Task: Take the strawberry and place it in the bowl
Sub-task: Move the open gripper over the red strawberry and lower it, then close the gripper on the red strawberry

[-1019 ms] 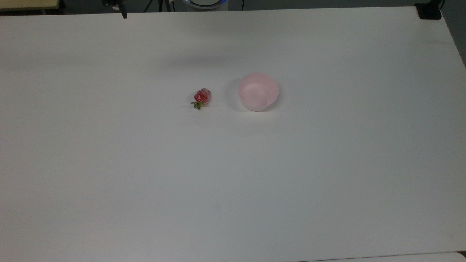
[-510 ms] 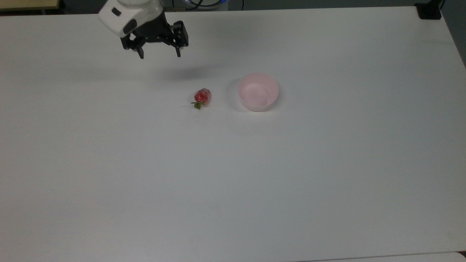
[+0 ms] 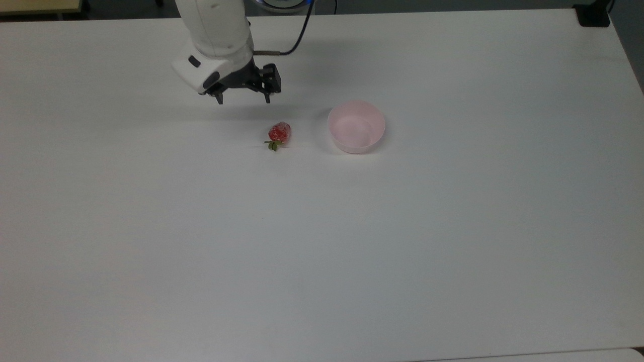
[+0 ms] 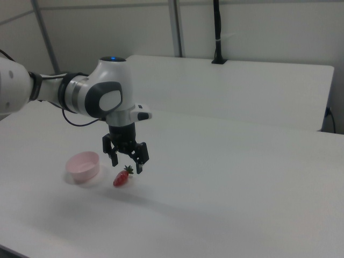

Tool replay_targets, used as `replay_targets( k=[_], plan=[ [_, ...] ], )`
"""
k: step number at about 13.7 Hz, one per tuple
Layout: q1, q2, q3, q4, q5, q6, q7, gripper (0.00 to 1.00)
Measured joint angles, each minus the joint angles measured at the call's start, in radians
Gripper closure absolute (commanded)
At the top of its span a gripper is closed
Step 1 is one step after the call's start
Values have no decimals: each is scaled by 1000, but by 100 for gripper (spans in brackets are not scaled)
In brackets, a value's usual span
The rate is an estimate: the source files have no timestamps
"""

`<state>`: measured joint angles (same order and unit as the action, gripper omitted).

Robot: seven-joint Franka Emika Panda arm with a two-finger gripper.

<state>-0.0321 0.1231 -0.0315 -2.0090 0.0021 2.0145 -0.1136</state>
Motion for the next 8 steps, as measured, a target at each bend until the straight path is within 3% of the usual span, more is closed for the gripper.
replay_targets(
  k=[8],
  plan=[
    [58, 111, 17, -1, 0, 104, 147, 4]
  ],
)
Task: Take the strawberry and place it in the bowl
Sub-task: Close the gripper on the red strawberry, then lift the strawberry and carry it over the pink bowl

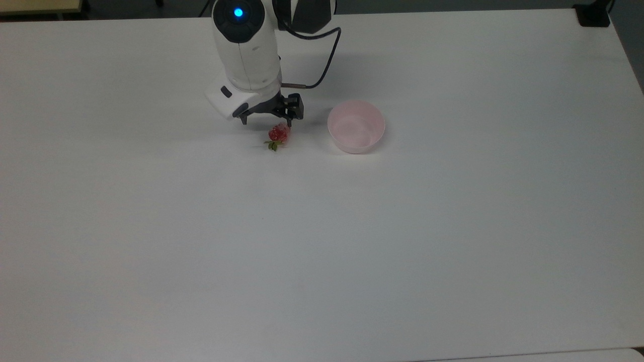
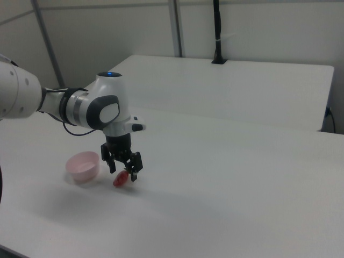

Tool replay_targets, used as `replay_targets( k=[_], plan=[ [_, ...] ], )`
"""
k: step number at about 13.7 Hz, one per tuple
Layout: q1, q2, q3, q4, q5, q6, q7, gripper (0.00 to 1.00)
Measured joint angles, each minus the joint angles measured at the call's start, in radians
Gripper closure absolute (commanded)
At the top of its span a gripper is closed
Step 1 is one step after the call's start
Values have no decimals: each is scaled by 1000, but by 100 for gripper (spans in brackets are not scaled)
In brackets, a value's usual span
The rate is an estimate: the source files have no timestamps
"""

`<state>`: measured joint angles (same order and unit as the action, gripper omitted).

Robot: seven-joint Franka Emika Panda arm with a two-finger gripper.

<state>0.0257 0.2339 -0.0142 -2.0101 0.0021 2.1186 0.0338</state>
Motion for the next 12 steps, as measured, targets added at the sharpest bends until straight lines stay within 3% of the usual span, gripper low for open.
replay_targets(
  k=[1, 2, 3, 4, 5, 6, 12],
  plan=[
    [7, 13, 0, 0, 0, 21, 14, 6],
    [13, 28, 1, 0, 0, 41, 29, 16],
    [20, 47, 1, 0, 0, 62, 42, 38],
    [21, 58, 7, 1, 0, 73, 50, 69],
    [21, 61, 13, 1, 0, 73, 54, 90],
    [21, 61, 18, 3, 0, 73, 54, 100],
    [21, 49, 25, 9, -1, 73, 55, 100]
  ],
)
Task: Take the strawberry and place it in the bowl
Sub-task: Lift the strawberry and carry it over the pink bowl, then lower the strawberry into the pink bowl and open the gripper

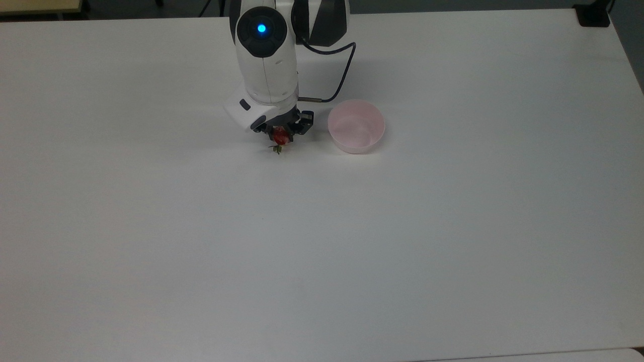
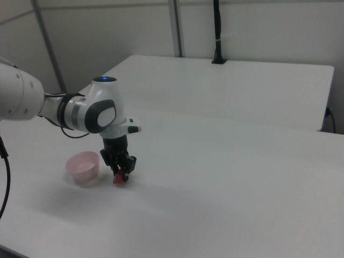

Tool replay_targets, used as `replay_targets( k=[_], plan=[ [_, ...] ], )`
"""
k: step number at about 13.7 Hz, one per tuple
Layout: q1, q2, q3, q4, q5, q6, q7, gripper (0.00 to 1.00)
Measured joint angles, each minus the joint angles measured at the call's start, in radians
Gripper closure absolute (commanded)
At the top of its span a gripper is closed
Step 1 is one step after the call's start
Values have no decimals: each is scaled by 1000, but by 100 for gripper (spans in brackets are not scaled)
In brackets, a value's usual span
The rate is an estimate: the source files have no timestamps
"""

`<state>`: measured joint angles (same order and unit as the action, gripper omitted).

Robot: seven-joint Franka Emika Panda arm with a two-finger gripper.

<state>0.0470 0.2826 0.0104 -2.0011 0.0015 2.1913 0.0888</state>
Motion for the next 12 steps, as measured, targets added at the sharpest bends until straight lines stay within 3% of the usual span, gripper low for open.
replay_targets(
  k=[5, 8, 12],
  plan=[
    [0, -80, 34, 34, 0, -123, 0, 100],
    [2, -138, 92, 94, 0, -228, 27, 100],
    [43, -137, 165, 126, 0, -241, 127, 100]
  ],
)
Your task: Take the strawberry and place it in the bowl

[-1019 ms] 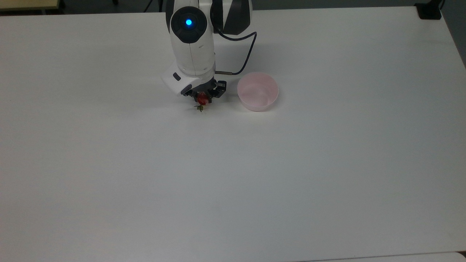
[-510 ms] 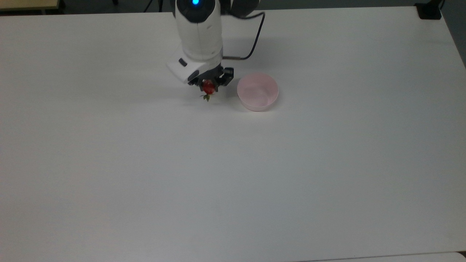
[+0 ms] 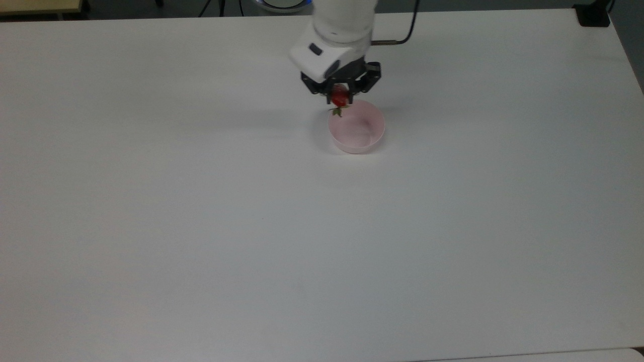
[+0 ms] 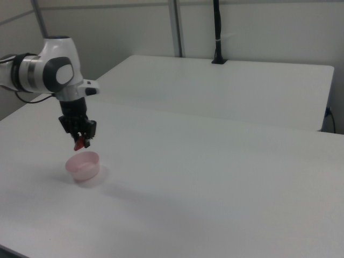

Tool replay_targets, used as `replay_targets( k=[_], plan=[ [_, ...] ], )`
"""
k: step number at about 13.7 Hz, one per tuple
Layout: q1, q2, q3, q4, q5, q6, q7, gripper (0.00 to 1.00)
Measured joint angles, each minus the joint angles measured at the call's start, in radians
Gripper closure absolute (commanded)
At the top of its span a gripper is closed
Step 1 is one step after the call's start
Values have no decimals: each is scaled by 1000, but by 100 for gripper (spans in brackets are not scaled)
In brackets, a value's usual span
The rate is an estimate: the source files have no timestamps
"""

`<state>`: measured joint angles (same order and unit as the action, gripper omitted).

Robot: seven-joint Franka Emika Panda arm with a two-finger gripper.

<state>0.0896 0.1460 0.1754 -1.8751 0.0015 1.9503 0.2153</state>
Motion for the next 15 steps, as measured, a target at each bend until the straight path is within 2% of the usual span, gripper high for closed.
replay_targets(
  k=[5, 6, 7, 9, 10, 13, 15],
  plan=[
    [74, 65, 6, 0, -18, 2, 81, 100],
    [75, 74, 6, 1, -21, 5, 85, 96],
    [74, 82, 5, 1, -24, 10, 86, 83],
    [71, 100, 3, 2, -30, 35, 88, 33],
    [70, 108, 2, 3, -30, 51, 113, 19],
    [70, 117, 2, 5, -55, 69, 164, 5],
    [70, 117, 2, 5, -58, 69, 166, 0]
  ],
)
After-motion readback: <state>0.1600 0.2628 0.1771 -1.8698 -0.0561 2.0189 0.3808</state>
